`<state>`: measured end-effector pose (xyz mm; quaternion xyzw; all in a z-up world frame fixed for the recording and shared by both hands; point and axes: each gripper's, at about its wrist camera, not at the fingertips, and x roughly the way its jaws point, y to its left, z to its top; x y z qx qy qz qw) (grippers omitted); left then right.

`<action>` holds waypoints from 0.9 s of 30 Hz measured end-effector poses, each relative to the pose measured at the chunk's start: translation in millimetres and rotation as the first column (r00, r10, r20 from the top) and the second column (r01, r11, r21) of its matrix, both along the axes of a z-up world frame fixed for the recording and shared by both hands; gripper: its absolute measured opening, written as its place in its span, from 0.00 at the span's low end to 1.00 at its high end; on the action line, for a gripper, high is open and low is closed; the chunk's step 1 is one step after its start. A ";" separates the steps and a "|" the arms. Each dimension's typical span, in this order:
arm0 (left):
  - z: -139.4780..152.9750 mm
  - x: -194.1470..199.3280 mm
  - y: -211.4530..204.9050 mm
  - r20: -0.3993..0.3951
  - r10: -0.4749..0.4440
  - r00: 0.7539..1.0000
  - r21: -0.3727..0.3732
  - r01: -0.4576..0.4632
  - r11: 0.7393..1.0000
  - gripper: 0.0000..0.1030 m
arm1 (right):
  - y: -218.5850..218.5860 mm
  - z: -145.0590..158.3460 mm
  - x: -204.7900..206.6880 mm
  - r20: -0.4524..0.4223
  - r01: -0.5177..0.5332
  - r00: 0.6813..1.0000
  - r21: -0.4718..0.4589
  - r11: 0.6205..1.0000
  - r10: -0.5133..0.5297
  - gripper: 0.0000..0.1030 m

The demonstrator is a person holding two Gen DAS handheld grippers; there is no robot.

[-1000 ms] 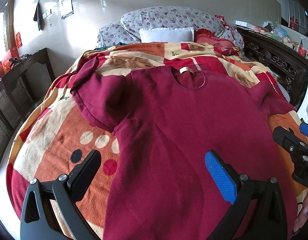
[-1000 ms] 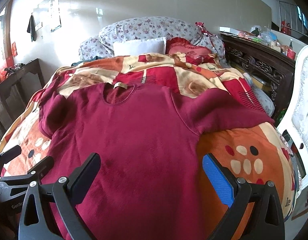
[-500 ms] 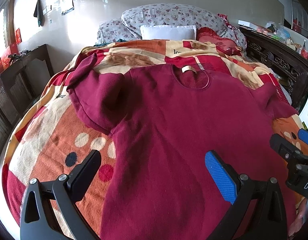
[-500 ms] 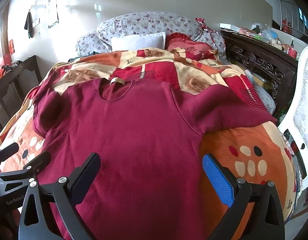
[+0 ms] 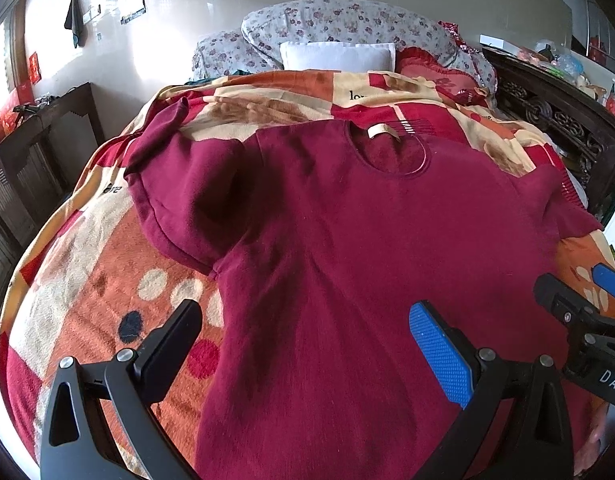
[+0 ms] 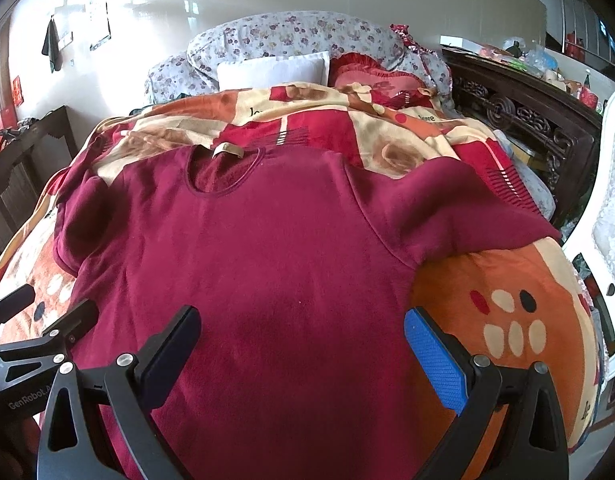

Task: Fold small clothes
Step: 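Grasp the sleeve nearest the left gripper with the left gripper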

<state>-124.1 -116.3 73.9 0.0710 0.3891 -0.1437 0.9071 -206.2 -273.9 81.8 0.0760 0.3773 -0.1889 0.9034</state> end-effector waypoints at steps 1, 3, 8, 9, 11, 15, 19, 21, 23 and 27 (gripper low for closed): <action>-1.2 2.0 0.0 -0.002 0.001 1.000 0.000 -0.001 1.000 1.00 | 0.2 -0.9 2.4 -0.002 -0.002 1.000 0.002 1.000 0.002 1.00; -3.3 5.5 0.6 -0.008 0.004 1.000 0.000 -0.004 1.000 1.00 | 1.2 -2.3 5.7 -0.008 -0.005 1.000 0.002 1.000 0.005 1.00; -6.3 13.9 2.4 -0.017 0.007 1.000 -0.004 -0.007 1.000 1.00 | 3.1 -8.0 16.4 -0.022 -0.012 1.000 -0.001 1.000 0.012 1.00; -7.1 16.2 2.7 -0.018 0.008 1.000 -0.004 -0.008 1.000 1.00 | 3.3 -9.1 18.2 -0.025 -0.011 1.000 -0.002 1.000 0.011 1.00; -8.8 19.1 3.8 -0.022 0.008 1.000 -0.001 -0.008 1.000 1.00 | 3.9 -12.7 23.7 -0.031 -0.013 0.999 0.001 1.000 0.013 1.00; -11.7 27.1 7.9 -0.023 0.015 1.000 0.005 -0.015 1.000 1.00 | 5.2 -17.1 34.7 -0.049 -0.020 0.999 -0.003 1.000 0.020 1.00; -13.1 39.5 14.5 -0.029 0.019 0.999 0.011 -0.019 1.000 1.00 | 11.1 -20.0 49.2 -0.060 -0.039 0.997 -0.008 0.999 0.038 1.00; -12.4 48.9 20.8 -0.027 0.028 0.999 0.018 -0.027 0.999 1.00 | 13.4 -21.0 56.8 -0.064 -0.050 0.997 -0.009 0.999 0.050 1.00; -11.5 57.9 27.8 -0.027 0.037 0.999 0.021 -0.037 0.999 1.00 | 17.1 -21.5 66.7 -0.066 -0.069 0.996 -0.004 0.998 0.068 1.00; -8.2 85.2 49.5 -0.026 0.072 0.997 0.026 -0.071 0.997 1.00 | 27.3 -20.2 83.2 -0.063 -0.101 0.993 -0.005 0.995 0.100 1.00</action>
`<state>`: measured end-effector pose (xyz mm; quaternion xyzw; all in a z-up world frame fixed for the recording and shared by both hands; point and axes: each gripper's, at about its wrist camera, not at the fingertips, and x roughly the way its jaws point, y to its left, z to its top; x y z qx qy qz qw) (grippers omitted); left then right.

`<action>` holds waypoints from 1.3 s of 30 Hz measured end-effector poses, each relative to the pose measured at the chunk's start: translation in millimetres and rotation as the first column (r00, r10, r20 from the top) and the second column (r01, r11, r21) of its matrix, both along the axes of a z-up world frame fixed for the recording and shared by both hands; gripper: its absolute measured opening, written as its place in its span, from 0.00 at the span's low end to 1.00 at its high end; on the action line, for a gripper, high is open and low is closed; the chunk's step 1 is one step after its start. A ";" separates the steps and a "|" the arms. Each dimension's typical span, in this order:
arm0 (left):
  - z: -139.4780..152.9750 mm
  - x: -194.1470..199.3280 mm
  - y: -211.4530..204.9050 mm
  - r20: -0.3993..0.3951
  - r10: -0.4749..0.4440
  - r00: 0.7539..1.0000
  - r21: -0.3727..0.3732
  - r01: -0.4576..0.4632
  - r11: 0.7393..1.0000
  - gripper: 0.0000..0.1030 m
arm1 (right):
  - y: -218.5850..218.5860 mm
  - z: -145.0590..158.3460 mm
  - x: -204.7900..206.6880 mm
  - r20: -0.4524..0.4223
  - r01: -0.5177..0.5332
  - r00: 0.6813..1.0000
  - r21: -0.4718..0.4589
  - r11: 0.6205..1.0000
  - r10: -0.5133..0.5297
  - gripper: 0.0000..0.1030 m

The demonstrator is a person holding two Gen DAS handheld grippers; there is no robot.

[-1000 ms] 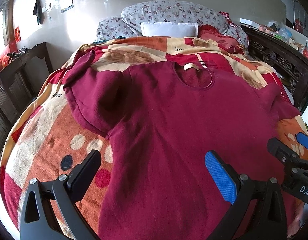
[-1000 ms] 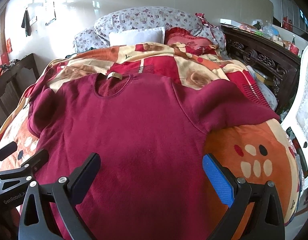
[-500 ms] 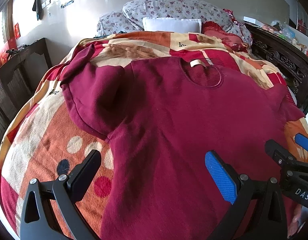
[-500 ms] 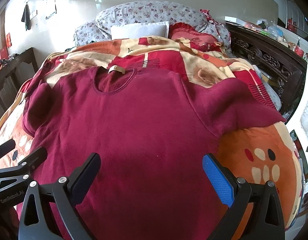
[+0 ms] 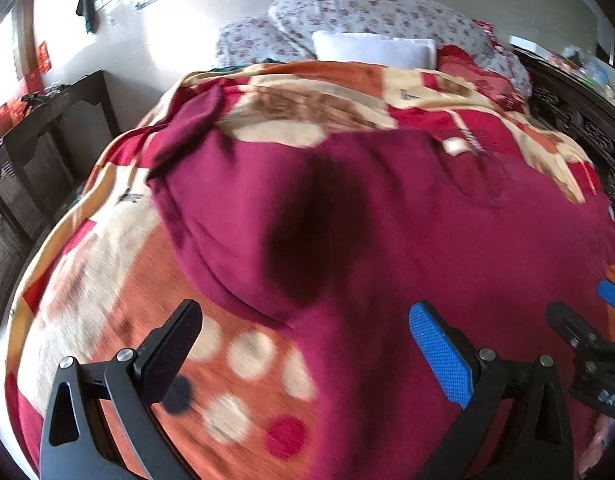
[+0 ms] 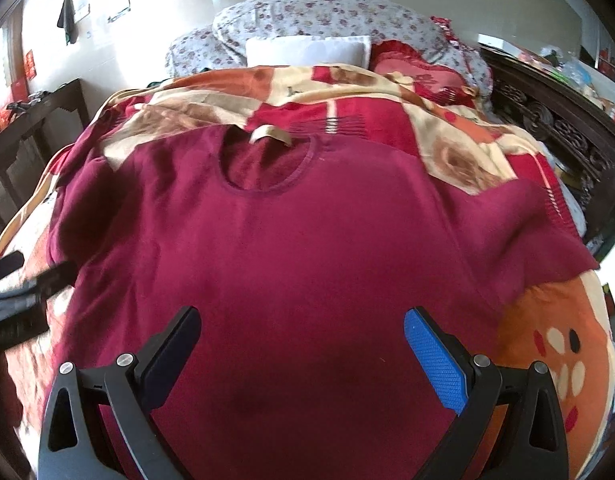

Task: Fold small clothes

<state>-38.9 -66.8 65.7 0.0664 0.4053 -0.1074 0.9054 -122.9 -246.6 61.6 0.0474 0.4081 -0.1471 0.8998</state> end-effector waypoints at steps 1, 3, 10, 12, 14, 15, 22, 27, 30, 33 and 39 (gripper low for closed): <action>1.5 9.1 7.9 0.002 0.014 1.000 -0.005 -0.014 1.000 1.00 | 3.4 0.1 4.6 -0.002 -0.008 1.000 -0.012 1.000 0.008 1.00; 4.3 25.9 22.4 0.010 0.040 0.999 -0.012 -0.040 0.999 1.00 | 10.3 -0.5 13.8 -0.004 -0.027 1.000 -0.024 0.999 0.026 1.00; 6.9 94.3 70.1 0.047 0.116 0.992 0.020 -0.117 0.993 1.00 | 28.9 -7.0 38.5 -0.018 -0.079 0.997 -0.034 0.996 0.078 1.00; 4.2 111.0 76.8 0.046 0.115 0.992 0.040 -0.117 0.992 1.00 | 31.7 -9.0 43.5 -0.020 -0.088 0.996 -0.028 0.996 0.087 1.00; 1.0 126.9 83.1 0.041 0.113 0.993 0.043 -0.114 0.992 1.00 | 33.3 -10.3 46.4 -0.019 -0.091 0.996 -0.018 0.996 0.091 1.00; -0.1 134.5 86.5 0.041 0.116 0.992 0.040 -0.118 0.992 1.00 | 33.9 -11.2 47.6 -0.014 -0.092 0.996 -0.014 0.996 0.092 1.00; -8.3 179.7 107.2 0.063 0.152 0.986 0.034 -0.155 0.987 1.00 | 34.7 -20.9 55.0 -0.024 -0.108 0.994 0.006 0.994 0.109 1.00; -18.7 205.8 109.3 0.028 0.142 0.989 0.024 -0.143 0.989 0.81 | 31.6 -26.3 56.5 -0.028 -0.101 0.994 0.032 0.994 0.102 1.00; -23.2 215.7 112.7 -0.017 0.122 0.992 -0.046 -0.123 0.991 0.27 | 28.8 -28.0 56.0 -0.033 -0.092 0.995 0.043 0.995 0.094 1.00; -13.4 210.8 118.4 -0.030 0.145 0.989 -0.117 -0.147 0.982 0.10 | 25.4 -24.7 53.1 -0.021 -0.083 0.996 0.055 0.995 0.084 1.00; 36.6 166.7 115.3 -0.017 0.044 0.999 -0.263 -0.047 0.964 0.09 | 10.6 -5.5 39.9 0.034 -0.044 0.999 0.093 0.995 0.041 1.00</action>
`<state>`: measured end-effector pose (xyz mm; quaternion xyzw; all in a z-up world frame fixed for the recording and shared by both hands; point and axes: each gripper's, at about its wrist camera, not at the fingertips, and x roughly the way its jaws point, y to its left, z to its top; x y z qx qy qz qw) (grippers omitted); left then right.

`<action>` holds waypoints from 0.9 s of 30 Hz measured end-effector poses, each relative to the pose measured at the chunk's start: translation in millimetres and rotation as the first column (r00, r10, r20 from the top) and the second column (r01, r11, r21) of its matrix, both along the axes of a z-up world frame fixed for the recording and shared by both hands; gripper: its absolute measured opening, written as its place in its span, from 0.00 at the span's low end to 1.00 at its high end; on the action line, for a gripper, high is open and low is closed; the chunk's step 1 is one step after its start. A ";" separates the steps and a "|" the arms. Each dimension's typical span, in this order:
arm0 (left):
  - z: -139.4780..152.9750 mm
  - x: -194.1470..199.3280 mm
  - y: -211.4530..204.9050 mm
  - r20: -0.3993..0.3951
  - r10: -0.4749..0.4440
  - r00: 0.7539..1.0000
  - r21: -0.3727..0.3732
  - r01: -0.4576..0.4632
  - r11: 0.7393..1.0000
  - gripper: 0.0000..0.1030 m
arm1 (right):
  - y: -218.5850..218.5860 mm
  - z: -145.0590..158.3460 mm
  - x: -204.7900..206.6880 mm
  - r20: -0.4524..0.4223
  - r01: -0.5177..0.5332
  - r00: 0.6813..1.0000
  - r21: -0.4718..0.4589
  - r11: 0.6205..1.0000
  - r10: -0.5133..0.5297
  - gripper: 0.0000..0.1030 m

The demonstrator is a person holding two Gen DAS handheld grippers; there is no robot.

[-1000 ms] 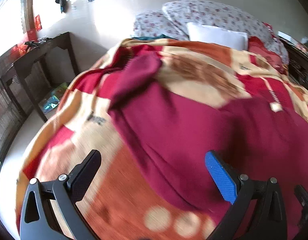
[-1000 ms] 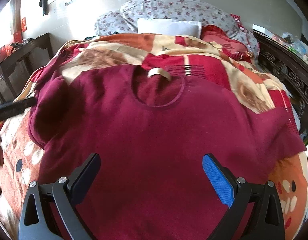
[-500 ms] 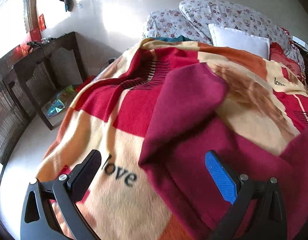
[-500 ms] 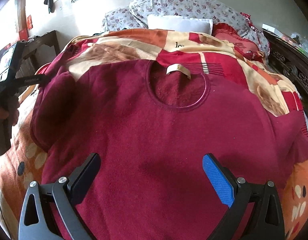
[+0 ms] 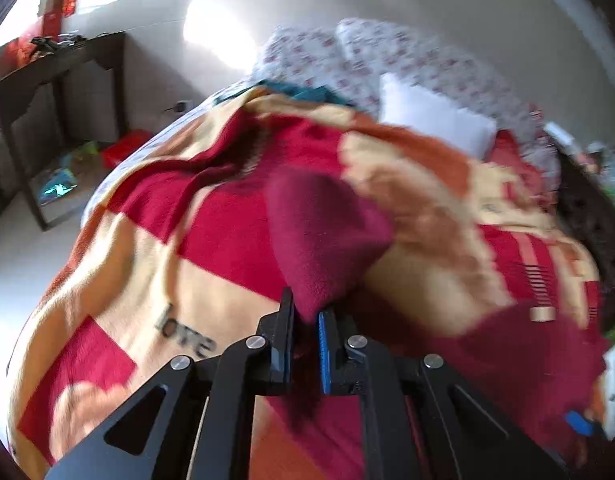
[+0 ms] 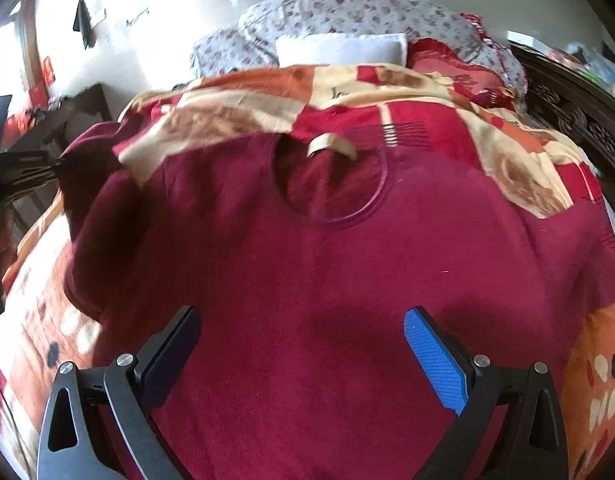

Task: Fold small clothes

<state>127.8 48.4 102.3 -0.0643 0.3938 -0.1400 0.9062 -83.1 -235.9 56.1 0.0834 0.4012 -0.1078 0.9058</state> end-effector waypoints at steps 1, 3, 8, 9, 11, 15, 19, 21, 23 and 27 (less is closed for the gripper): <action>11.7 -9.5 -5.2 0.010 -0.031 0.999 -0.023 0.031 0.999 0.09 | -2.9 3.6 -3.8 0.007 0.006 1.000 0.010 1.000 -0.006 1.00; 30.0 -28.1 -16.7 0.032 -0.081 0.996 -0.046 0.082 0.996 0.09 | -8.5 12.1 -12.3 0.028 0.018 0.999 0.016 1.000 -0.018 1.00; 70.8 -92.7 -59.6 0.095 -0.250 0.964 -0.101 0.259 0.961 0.09 | -32.0 29.0 -36.3 0.063 0.070 0.995 0.026 0.997 -0.072 1.00; 74.6 -106.0 -69.7 0.104 -0.282 0.954 -0.109 0.293 0.950 0.09 | -37.1 30.5 -40.4 0.067 0.083 0.994 0.029 0.996 -0.084 1.00; 74.7 -133.6 -93.3 0.109 -0.350 0.930 -0.119 0.362 0.925 0.09 | -53.2 31.7 -50.4 0.068 0.124 0.990 0.034 0.992 -0.126 1.00; 41.4 -171.5 -141.4 0.065 -0.432 0.899 -0.131 0.437 0.890 0.09 | -82.6 24.6 -66.3 0.043 0.196 0.979 0.052 0.979 -0.199 1.00; -26.1 -192.7 -186.5 -0.054 -0.483 0.874 -0.110 0.476 0.873 0.09 | -113.0 15.8 -85.6 0.018 0.262 0.964 0.090 0.961 -0.264 1.00; -47.6 -205.6 -202.0 -0.093 -0.510 0.855 -0.041 0.508 0.860 0.10 | -121.1 14.8 -92.1 0.020 0.262 0.964 0.112 0.959 -0.266 1.00; -51.8 -222.0 -204.7 -0.087 -0.530 0.843 0.027 0.534 0.845 0.12 | -121.9 14.4 -93.1 0.021 0.242 0.969 0.125 0.962 -0.246 1.00; -28.9 -237.5 -168.9 -0.013 -0.520 0.854 0.076 0.519 0.851 0.53 | -109.6 7.3 -80.7 0.015 0.172 0.984 0.137 0.976 -0.175 1.00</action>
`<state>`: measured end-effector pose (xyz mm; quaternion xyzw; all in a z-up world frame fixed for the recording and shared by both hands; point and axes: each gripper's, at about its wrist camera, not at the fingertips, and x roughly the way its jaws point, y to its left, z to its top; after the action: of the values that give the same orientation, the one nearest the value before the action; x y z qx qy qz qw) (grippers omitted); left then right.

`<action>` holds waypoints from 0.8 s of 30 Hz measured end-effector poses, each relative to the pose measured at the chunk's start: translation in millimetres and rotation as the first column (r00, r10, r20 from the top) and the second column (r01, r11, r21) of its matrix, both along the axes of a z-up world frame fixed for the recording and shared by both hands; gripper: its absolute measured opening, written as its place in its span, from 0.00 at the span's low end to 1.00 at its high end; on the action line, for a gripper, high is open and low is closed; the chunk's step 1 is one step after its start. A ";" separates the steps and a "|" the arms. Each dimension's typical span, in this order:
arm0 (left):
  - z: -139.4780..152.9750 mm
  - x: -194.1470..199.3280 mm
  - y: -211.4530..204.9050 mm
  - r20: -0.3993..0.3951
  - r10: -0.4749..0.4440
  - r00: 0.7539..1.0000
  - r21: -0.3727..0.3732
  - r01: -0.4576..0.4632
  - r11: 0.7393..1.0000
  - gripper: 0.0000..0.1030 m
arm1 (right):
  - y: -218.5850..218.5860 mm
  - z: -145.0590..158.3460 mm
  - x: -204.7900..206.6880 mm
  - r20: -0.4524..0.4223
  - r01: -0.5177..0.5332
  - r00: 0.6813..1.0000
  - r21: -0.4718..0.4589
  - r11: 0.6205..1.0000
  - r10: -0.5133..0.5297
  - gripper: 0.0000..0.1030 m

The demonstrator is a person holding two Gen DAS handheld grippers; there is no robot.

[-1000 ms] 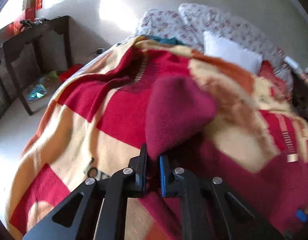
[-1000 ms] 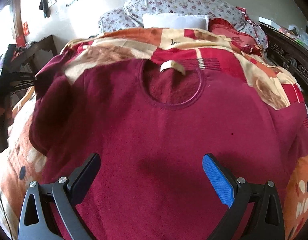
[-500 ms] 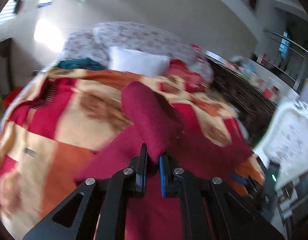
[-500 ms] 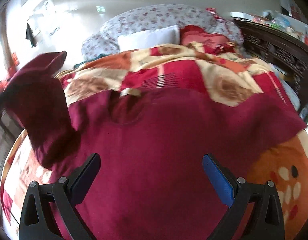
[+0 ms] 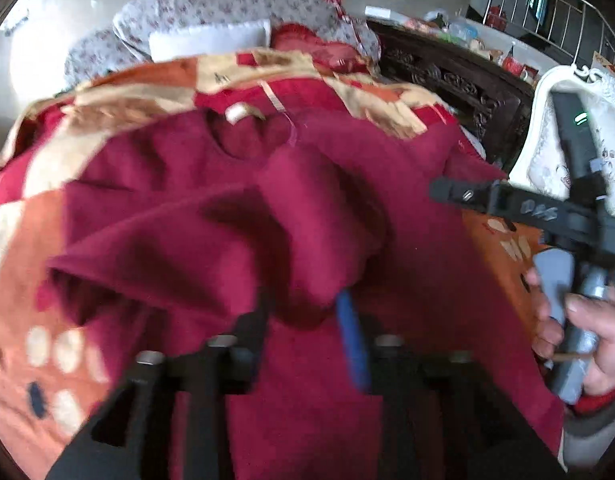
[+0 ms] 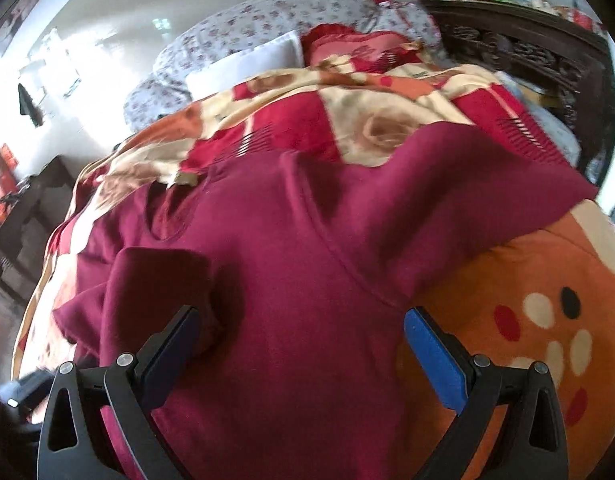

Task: Fold small clothes

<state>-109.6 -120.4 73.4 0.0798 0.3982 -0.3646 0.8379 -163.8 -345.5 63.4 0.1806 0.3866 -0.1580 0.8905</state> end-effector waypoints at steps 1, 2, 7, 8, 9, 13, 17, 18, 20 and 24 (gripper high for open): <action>6.6 -2.3 12.2 0.030 0.021 0.999 -0.009 -0.021 1.000 0.58 | 5.6 -1.8 5.7 -0.005 -0.024 1.000 -0.004 1.000 0.024 1.00; 14.7 -3.1 24.9 0.066 0.049 0.997 -0.014 -0.049 0.999 0.60 | 13.2 -4.5 15.4 -0.012 -0.059 0.998 -0.017 0.998 0.059 1.00; 30.3 8.8 75.9 0.167 0.192 0.967 0.002 -0.195 0.981 0.66 | 36.8 -21.5 53.0 -0.076 -0.148 0.987 -0.084 0.985 0.142 0.99; 28.7 15.9 82.4 0.159 0.216 0.963 0.006 -0.220 0.975 0.66 | 41.4 -25.2 60.0 -0.081 -0.167 0.984 -0.105 0.980 0.159 0.97; 26.1 20.9 89.6 0.146 0.240 0.960 0.011 -0.245 0.970 0.67 | 45.5 -26.4 63.6 -0.079 -0.182 0.982 -0.127 0.975 0.173 0.89; 9.0 40.1 104.1 0.098 0.316 0.944 0.017 -0.319 0.948 0.67 | 54.2 -16.8 68.1 -0.048 -0.274 0.961 -0.099 0.957 0.271 0.05; -10.7 50.7 103.1 0.061 0.337 0.939 0.050 -0.340 0.939 0.67 | 47.4 19.6 49.7 0.015 -0.253 0.966 -0.184 0.950 0.260 0.02; -13.9 51.0 102.0 0.057 0.337 0.940 0.061 -0.340 0.938 0.67 | 41.9 28.4 43.8 0.036 -0.233 0.969 -0.195 0.953 0.244 0.02; -22.2 51.6 97.6 0.053 0.331 0.942 0.083 -0.334 0.939 0.67 | 25.5 45.2 32.5 0.076 -0.180 0.977 -0.210 0.961 0.200 0.02; -32.1 53.8 95.6 0.048 0.337 0.940 0.108 -0.340 0.934 0.67 | 6.4 45.1 31.9 0.091 -0.185 0.976 -0.137 0.973 0.198 0.04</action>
<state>-55.9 -24.8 41.2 0.0632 0.4141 -0.1902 0.8879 -131.9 -339.1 108.5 0.0929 0.3446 -0.0862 0.9302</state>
